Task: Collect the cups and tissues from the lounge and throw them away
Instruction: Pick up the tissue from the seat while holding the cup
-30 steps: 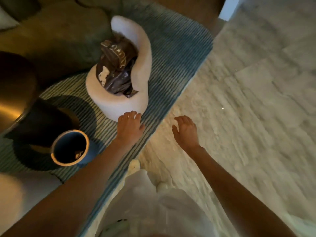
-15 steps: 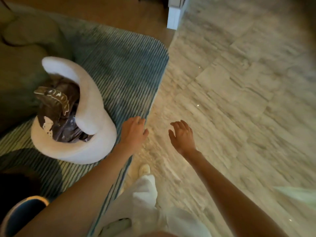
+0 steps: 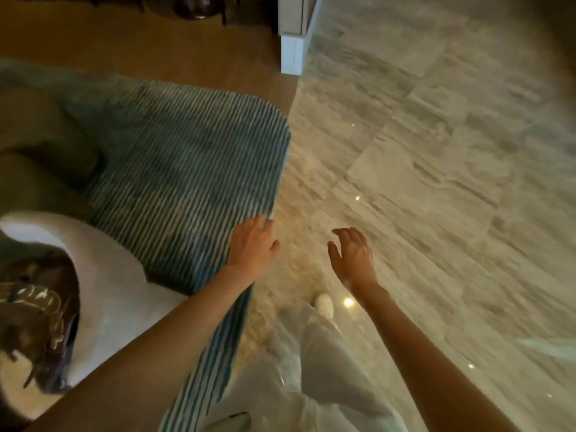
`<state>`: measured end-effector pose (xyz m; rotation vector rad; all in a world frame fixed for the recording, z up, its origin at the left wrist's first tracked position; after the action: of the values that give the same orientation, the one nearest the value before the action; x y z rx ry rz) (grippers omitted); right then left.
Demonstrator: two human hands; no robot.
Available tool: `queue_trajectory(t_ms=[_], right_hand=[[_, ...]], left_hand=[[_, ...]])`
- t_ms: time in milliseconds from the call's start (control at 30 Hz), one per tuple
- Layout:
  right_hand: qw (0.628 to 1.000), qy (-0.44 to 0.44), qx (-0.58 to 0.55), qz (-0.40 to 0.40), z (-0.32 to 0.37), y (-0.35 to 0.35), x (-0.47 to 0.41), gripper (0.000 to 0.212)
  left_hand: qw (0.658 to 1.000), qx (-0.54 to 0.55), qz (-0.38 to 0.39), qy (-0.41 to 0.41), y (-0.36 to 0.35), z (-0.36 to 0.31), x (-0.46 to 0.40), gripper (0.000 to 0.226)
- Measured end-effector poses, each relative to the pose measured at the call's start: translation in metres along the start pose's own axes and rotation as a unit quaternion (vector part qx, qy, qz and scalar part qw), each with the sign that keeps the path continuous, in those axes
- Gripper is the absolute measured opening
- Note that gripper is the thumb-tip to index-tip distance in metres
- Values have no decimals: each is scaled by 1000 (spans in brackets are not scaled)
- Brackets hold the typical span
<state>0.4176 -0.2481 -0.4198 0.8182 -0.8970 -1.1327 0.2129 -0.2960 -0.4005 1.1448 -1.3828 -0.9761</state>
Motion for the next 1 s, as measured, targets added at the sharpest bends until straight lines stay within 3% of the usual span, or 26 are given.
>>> queue_trajectory(t_ms=[400,800,1000], right_hand=[[985,149,68,60,54,59,-289,39],[959,255,91,86,229,41,-559,40],[964,245,75,65,299,44,-678,38]], left_hand=[[988,64,-41,132,75,46,-216,54],[973,71,-97,198,141,239,-425,57],[977,46,-83,190,183,326,-524,56]])
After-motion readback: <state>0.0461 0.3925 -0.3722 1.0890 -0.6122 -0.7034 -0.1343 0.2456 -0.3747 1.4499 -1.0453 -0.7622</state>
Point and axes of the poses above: each hand's wrist, its own x-axis away from the middle knuckle, its own y-axis out of the back of the hand, z = x × y, the point moved 1 cm from there along -x, towards the middle knuckle, and after that the axes turned 11 degrees about -y, right-handed, at the moved point
